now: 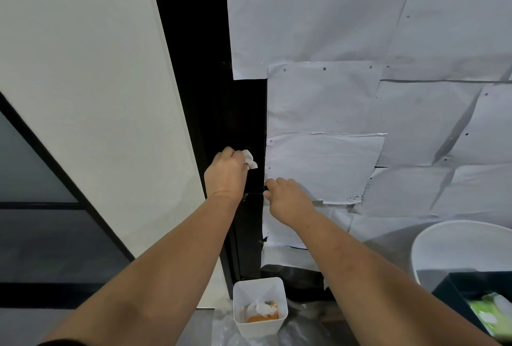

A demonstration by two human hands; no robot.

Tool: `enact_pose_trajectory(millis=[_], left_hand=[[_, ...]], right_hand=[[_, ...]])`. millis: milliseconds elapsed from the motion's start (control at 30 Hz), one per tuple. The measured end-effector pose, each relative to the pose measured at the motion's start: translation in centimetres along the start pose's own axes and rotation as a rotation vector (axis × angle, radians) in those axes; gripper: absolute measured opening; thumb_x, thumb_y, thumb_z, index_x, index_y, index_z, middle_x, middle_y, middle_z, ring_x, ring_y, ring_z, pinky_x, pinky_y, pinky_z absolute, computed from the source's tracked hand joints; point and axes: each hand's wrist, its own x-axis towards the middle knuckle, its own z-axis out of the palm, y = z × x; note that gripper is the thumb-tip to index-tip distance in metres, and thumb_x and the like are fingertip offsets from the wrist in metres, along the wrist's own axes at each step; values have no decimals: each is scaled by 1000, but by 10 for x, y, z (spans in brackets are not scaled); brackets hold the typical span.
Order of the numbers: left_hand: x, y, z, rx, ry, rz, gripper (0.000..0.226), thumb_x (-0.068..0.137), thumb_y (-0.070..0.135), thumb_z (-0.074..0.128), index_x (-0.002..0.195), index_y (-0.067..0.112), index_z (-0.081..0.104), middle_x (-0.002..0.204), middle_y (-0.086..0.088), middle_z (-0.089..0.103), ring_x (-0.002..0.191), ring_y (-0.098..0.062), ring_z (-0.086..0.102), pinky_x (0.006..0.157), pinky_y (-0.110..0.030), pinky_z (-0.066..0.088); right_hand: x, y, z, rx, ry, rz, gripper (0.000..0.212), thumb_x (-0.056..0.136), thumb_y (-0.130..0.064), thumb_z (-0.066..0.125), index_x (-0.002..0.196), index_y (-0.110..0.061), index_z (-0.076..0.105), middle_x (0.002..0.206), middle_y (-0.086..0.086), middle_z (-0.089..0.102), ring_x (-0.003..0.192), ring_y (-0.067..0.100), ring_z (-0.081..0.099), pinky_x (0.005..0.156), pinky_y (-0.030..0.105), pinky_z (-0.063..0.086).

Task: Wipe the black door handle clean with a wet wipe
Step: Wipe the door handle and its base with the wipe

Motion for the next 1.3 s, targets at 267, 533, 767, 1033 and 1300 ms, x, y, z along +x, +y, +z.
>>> enact_pose_trajectory(millis=[267, 533, 767, 1033, 1300], left_hand=[[14, 10, 6, 3, -85, 158, 5, 80, 17, 74, 84, 13, 72, 83, -5, 61, 75, -22, 58, 53, -29, 45], [13, 18, 16, 152, -214, 194, 19, 60, 14, 86, 64, 14, 68, 66, -1, 56, 58, -19, 55, 44, -23, 28], [17, 7, 2, 117, -135, 227, 23, 56, 12, 89, 65, 12, 68, 65, -4, 57, 46, -21, 55, 39, -21, 33], [10, -15, -5, 114, -241, 63, 21, 68, -3, 78, 86, 3, 71, 75, -11, 62, 57, -27, 64, 51, -31, 53], [2, -15, -10, 102, -317, -61, 18, 96, 9, 47, 102, 8, 64, 102, -13, 66, 93, -32, 64, 66, -33, 42]], right_hand=[[-1, -1, 1, 14, -10, 1, 24, 100, -27, 34, 112, -12, 49, 102, 9, 55, 92, 25, 43, 70, 36, 37], [1, 4, 4, 9, 11, -23, 22, 99, -27, 36, 105, -12, 50, 100, 9, 58, 85, 22, 40, 67, 35, 37], [1, 3, 3, 13, 3, -12, 22, 99, -26, 36, 107, -12, 50, 100, 8, 56, 83, 20, 36, 67, 34, 35], [2, 1, 3, 13, -11, 8, 23, 98, -24, 35, 111, -12, 49, 102, 10, 57, 83, 22, 36, 69, 34, 34], [0, -1, 1, 18, -26, 12, 25, 99, -25, 33, 114, -12, 49, 104, 10, 56, 91, 25, 42, 70, 35, 36]])
